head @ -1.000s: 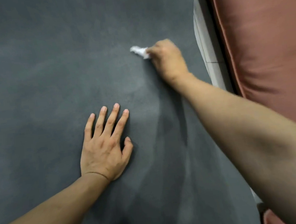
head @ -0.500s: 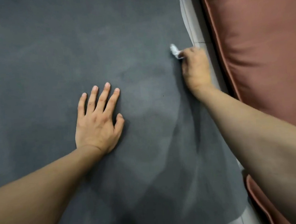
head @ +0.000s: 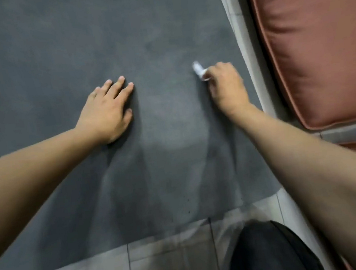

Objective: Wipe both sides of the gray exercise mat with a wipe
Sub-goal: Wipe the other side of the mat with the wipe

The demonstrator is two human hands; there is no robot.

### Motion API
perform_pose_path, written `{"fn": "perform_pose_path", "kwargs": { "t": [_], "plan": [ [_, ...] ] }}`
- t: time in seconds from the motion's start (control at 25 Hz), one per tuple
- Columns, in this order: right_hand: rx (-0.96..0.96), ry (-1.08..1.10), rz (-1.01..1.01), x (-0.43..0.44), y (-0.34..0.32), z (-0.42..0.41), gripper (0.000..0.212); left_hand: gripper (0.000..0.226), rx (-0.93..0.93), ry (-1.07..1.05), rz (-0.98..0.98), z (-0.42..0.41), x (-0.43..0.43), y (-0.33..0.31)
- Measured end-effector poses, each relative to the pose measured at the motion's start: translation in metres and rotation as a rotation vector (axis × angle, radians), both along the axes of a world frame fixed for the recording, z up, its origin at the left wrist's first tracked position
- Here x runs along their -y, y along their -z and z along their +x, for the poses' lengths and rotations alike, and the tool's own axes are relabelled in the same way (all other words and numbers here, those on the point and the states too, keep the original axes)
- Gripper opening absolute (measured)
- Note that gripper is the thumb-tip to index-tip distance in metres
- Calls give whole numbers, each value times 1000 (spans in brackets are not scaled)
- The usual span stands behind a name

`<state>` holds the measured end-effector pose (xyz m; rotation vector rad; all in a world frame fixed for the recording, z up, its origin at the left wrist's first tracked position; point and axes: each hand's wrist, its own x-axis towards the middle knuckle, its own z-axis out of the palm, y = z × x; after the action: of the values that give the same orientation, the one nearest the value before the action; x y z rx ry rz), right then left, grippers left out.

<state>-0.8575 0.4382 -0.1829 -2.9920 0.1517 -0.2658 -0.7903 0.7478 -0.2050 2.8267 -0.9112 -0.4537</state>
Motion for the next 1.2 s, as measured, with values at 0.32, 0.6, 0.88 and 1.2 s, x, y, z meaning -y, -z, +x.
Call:
{"fn": "perform_pose_path", "kwargs": {
  "t": [0.32,0.6,0.88,1.2],
  "plan": [
    [55,-128,346,-184,10,-97,24,60,54,-157,-90,-119,-54,3],
    [71,-145,54,-98,10,-108,36,67,-19,-78,-59,-108,-71,-2],
    [17,5,239,-185,0,-152,23,71,1,-202,24,-117,-51,-7],
    [-16,152,21,-50,8,-198,21,69,101,-23,50,-151,-23,-10]
  ]
}}
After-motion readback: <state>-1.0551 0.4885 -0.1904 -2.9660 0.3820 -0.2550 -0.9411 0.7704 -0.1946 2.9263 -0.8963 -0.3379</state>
